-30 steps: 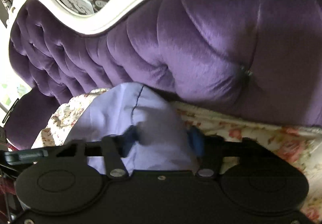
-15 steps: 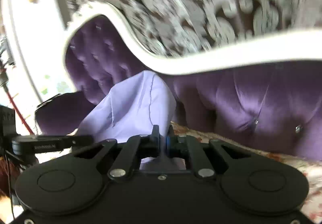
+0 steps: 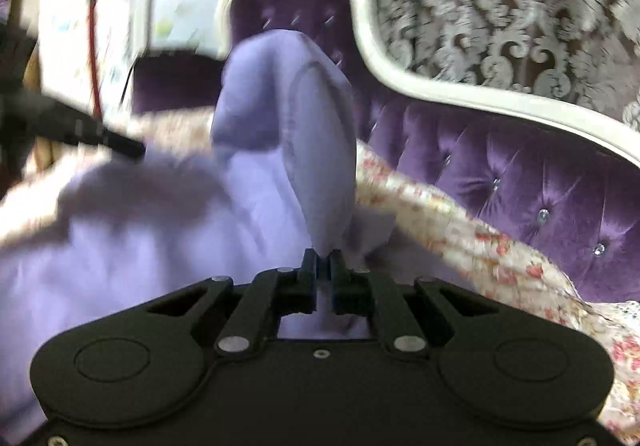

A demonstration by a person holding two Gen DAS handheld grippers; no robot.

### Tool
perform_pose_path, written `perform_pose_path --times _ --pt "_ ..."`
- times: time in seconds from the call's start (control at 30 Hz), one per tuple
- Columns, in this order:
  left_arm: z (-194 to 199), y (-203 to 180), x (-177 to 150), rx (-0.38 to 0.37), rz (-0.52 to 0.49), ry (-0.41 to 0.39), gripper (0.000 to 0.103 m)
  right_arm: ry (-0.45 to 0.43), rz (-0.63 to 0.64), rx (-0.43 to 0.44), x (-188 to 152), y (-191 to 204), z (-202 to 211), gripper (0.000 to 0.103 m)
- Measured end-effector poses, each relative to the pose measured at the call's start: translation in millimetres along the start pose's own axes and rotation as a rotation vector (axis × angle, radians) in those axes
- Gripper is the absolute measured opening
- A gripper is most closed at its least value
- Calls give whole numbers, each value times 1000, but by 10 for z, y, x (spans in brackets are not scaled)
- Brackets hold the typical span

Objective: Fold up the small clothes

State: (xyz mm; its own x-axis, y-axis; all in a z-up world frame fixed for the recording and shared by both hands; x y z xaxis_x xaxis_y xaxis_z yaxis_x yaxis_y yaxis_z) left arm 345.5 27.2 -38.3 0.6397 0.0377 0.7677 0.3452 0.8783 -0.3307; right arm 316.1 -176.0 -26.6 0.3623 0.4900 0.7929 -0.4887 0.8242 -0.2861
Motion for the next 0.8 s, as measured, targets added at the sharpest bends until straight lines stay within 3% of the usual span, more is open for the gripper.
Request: perform_pose_path --times 0.03,0.1,0.17,0.27,0.33,0.4,0.5,0.63,0.8 --pt "22 11 -29 -18 45 13 11 7 49 -9 -34 92 23 11" --pt "69 27 -49 -63 138 47 31 19 120 3 -94 238 69 9" --pt "135 62 -43 -107 227 61 68 31 156 12 -144 353 140 10" --pt "178 96 99 -201 387 66 86 23 114 31 -153 409 261 11" --pt "150 125 258 -246 502 85 103 6 57 41 -122 404 334 21" --pt "74 116 417 -295 599 100 103 -8 1 47 -80 377 384 29" --pt "-75 82 604 -336 710 109 103 -27 -88 74 -47 330 431 53" --pt "-350 -13 730 -325 751 167 103 -52 -182 111 3 306 464 57" --pt "-665 -67 729 -235 773 210 103 -50 -218 153 13 362 397 61"
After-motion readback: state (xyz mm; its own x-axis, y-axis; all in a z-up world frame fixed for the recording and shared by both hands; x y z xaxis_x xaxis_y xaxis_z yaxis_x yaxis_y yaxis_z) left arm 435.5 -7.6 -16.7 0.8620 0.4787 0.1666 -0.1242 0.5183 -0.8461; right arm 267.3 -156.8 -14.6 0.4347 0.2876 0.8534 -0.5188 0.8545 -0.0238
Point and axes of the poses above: each gripper's, at about its wrist camera, not at the fingertips, and z roughly against the way its jaws point, y to its left, x to its top, the point moved 5 cm from there along -z, roughly the way its jaws point, and after that the axes turned 15 degrees about z, right-handed, at the moved point
